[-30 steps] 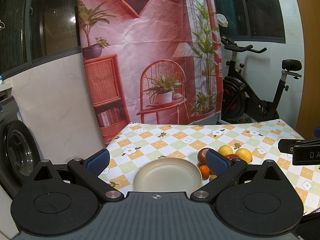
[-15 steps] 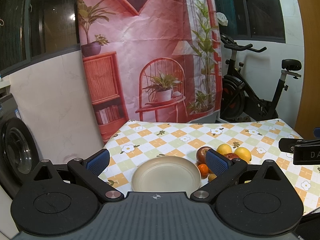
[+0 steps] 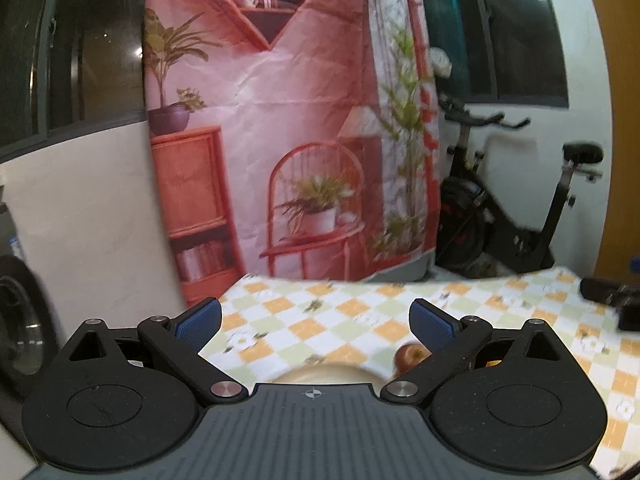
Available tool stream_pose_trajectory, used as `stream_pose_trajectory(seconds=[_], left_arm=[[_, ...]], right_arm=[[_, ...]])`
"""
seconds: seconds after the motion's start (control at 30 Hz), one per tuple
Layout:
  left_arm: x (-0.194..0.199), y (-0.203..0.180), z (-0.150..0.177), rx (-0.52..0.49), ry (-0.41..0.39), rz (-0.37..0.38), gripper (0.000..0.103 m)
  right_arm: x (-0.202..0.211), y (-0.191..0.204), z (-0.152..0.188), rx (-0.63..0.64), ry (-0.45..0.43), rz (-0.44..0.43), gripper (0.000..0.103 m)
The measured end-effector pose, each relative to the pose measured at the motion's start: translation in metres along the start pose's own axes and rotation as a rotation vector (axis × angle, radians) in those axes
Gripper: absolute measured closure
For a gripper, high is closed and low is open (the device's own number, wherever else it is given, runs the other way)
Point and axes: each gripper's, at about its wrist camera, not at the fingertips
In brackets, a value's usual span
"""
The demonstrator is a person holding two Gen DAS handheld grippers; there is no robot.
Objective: Organize fruits
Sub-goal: 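Move the left tool toward the tangerines while the right tool approaches the green fruits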
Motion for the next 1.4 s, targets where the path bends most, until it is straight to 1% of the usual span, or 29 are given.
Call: stream_pose_trajectory(seconds=[0.07,0.17,0.3,0.43,0.53,0.6,0.67,0.77,0.8,0.9,0.93,1.07,1.1,1.17,1.27,1.4], left_arm=[[-0.006,-0.002,0.005,0.025,-0.015,0.014,0.002],[-0.021,-0.013,0.015,0.025,0.007,0.008,0.002],[-0.041,-0.018,0.032,0.056,0.082,0.043,0.003],[-0.059,-0.015,0.050,0.098,0.150,0.047,0.006],[-0.065,-0.015,0.061,0.095,0.164,0.055,0.008],[-0.069,-0.017,0.064,0.093,0.151,0.087,0.008],[-0.074,-0.020,0.062,0.091,0.117,0.125,0.008],[-0.081,-0.028,0.061,0.094,0.085,0.136,0.008],[-0.084,-0.031,0.060,0.109,0.085,0.134,0.008],[-0.098,-0.032,0.059,0.223,0.094,0.142,0.010],[-0.103,-0.035,0.059,0.238,0.096,0.146,0.010],[-0.110,-0.049,0.063,0.200,0.095,0.142,0.011],[-0.109,-0.052,0.065,0.186,0.104,0.140,0.011],[-0.111,-0.056,0.070,0.154,0.138,0.112,0.011],[-0.113,-0.057,0.077,0.132,0.177,0.067,0.011],[-0.112,-0.052,0.081,0.126,0.185,0.059,0.011]], right_arm=[[-0.011,-0.003,0.011,0.029,-0.013,-0.007,0.000],[-0.033,-0.010,0.032,0.015,0.026,-0.042,0.000],[-0.050,-0.009,0.064,0.013,0.052,-0.058,0.000],[-0.058,-0.002,0.092,0.029,0.077,-0.082,0.000],[-0.065,-0.002,0.106,0.010,0.106,-0.103,0.000],[-0.068,-0.002,0.112,0.023,0.113,-0.105,0.000],[-0.074,-0.006,0.117,0.040,0.121,-0.094,0.000],[-0.082,-0.015,0.124,0.040,0.117,-0.076,0.000],[-0.083,-0.018,0.126,0.040,0.110,-0.068,0.000],[-0.090,-0.027,0.131,0.035,0.097,-0.047,0.002],[-0.092,-0.030,0.133,0.023,0.096,-0.051,0.003],[-0.098,-0.039,0.138,-0.031,0.115,-0.075,0.005],[-0.097,-0.041,0.140,-0.047,0.118,-0.086,0.005],[-0.097,-0.042,0.140,-0.069,0.125,-0.107,0.005],[-0.096,-0.040,0.142,-0.081,0.136,-0.154,0.010],[-0.094,-0.039,0.143,-0.087,0.137,-0.167,0.013]])
Point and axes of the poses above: each gripper's, at about its wrist camera, not at the fingertips, and x roughly against the way its jaws point, y to its left, z to its underside, and after that the axes turned 8 degrees about -y, right-handed
